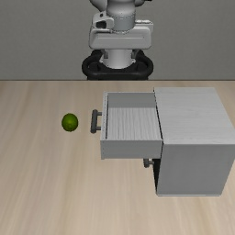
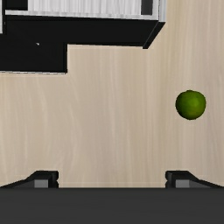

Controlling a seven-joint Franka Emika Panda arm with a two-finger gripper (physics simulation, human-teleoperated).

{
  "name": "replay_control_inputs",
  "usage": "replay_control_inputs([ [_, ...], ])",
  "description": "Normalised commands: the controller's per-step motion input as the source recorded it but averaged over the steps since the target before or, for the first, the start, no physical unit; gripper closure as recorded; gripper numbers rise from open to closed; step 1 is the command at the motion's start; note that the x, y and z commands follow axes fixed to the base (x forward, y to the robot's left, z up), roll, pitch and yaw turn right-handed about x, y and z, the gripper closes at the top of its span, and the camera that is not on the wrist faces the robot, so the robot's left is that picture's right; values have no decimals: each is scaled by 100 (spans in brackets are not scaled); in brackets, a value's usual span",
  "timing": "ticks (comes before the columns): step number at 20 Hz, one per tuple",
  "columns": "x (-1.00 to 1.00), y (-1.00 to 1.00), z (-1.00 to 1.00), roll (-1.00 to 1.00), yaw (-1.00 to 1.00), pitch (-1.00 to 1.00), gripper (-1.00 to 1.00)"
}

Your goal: Pick up the lime and place it in the top layer of the cabinet

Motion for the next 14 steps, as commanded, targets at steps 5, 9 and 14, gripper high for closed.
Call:
replay_control_inputs([
  [5, 0, -100, 0, 0, 0, 0, -100],
  [9, 0, -100, 0, 0, 0, 0, -100],
  [14, 0, -100, 0, 0, 0, 0, -100],
])
